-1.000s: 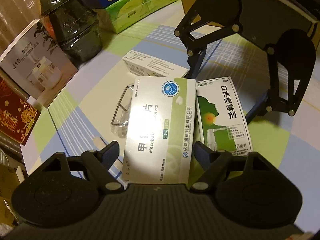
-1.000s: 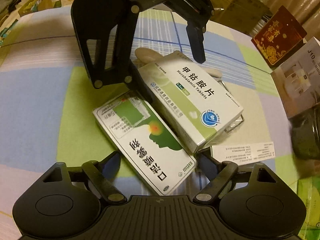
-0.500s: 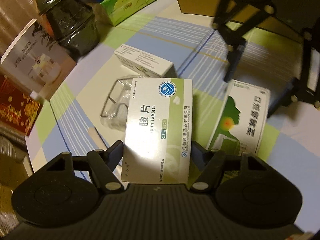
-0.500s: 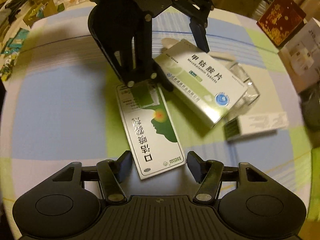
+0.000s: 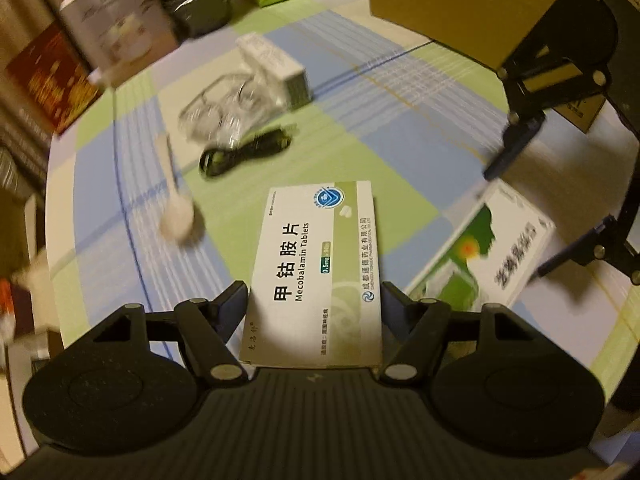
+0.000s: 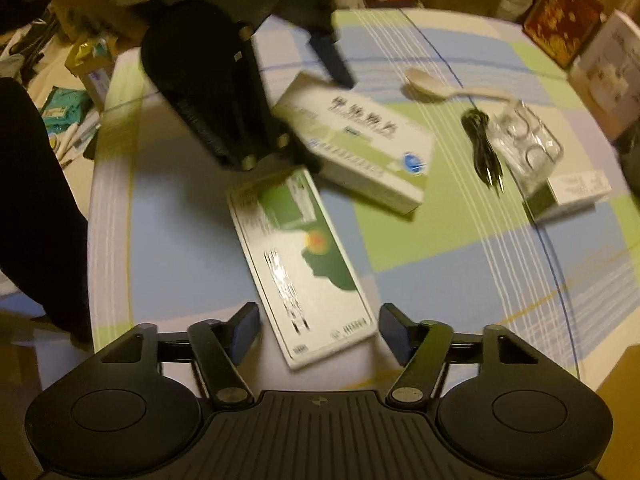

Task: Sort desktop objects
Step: 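Grasp the white Mecobalamin box with the left tool while the right tool grasps the green spray box, then lift both medicine boxes and carry them toward the cardboard box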

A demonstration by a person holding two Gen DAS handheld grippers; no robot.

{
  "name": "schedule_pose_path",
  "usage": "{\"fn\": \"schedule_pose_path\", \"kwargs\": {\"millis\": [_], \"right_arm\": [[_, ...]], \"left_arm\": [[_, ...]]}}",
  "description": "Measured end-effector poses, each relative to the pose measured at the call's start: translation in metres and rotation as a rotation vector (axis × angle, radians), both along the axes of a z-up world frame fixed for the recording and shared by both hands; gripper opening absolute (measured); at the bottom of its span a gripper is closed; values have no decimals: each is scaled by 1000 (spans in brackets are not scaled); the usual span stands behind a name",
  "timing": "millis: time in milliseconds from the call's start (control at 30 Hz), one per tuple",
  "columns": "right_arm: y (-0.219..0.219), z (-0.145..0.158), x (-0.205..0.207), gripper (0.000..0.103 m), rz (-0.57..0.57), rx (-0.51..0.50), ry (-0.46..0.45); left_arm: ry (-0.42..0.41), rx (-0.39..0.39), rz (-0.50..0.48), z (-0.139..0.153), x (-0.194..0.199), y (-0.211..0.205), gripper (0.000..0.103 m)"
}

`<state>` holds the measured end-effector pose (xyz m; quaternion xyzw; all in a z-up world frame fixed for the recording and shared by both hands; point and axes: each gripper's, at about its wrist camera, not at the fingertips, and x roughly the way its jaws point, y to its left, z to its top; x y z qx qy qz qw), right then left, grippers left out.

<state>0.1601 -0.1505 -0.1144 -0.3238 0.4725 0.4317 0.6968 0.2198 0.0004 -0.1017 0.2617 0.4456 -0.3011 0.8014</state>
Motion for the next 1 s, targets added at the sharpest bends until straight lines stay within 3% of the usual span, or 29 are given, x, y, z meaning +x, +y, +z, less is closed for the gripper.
{"fn": "schedule_pose_path", "kwargs": {"millis": [100,267,333,500,600,667,767,1000], "right_arm": [[9,-7,-5,75,8,34,-28],[22,-22,-8,75,58,0,-66],[22,-23,-3,62,24,-7,-54],[2,-19,6,54,-170,3,0],[-24,-19,15,54,-428,12,-6],[-41,-19,19,54,-564,72,16],[-51,-21,12,54,-662,140,0],[-50,-21,12,58,-756,255,-62]], "left_arm": [[5,-18,52,-5,-16,14,68],[-9,-52,106,-8,-24,25,68],[-19,-56,115,-8,-25,23,68],[-44,-78,133,-9,-23,19,71],[-52,-97,157,-8,-21,17,71],[-53,-103,176,-8,-19,15,71],[-53,-98,203,-12,-17,12,71],[-32,-118,274,-16,-17,14,71]]}}
